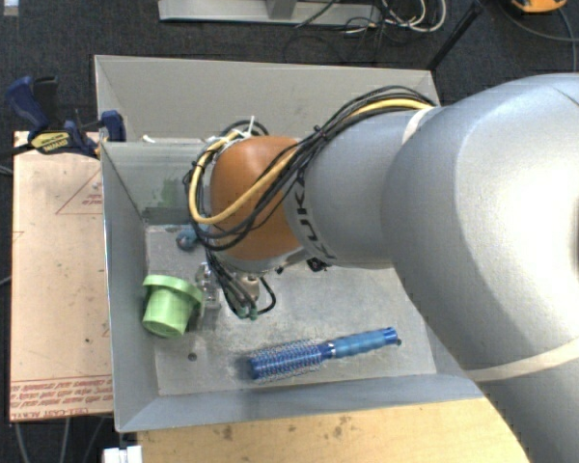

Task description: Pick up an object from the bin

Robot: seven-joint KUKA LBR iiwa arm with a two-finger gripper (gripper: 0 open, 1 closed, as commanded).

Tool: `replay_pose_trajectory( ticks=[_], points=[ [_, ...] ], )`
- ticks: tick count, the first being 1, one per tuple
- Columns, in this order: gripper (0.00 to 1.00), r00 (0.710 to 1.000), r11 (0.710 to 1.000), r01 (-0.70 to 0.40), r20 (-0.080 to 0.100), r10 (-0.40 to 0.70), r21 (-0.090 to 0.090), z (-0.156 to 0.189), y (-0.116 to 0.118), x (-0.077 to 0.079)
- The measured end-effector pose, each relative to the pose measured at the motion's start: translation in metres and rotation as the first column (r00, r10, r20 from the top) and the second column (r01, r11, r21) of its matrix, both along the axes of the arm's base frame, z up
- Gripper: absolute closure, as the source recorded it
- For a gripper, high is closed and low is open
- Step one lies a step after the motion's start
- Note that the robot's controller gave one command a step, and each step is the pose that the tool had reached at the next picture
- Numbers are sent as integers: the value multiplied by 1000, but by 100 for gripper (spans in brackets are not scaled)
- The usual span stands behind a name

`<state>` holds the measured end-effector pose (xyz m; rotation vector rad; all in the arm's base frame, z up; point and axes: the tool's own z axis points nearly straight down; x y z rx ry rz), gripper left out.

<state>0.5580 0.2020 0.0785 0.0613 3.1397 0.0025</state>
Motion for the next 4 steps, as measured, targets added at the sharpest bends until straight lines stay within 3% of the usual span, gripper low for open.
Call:
replay_pose_trajectory(
  ticks=[1,2,3,4],
  points=[
    [100,995,995,-95,0,95,-18,-4,12,-9],
    [100,994,994,-110,8,110,-9,-5,8,54],
    [100,995,995,-98,6,98,-16,-5,11,56],
    [100,988,988,-154,1,155,-27,-6,15,98]
  ],
)
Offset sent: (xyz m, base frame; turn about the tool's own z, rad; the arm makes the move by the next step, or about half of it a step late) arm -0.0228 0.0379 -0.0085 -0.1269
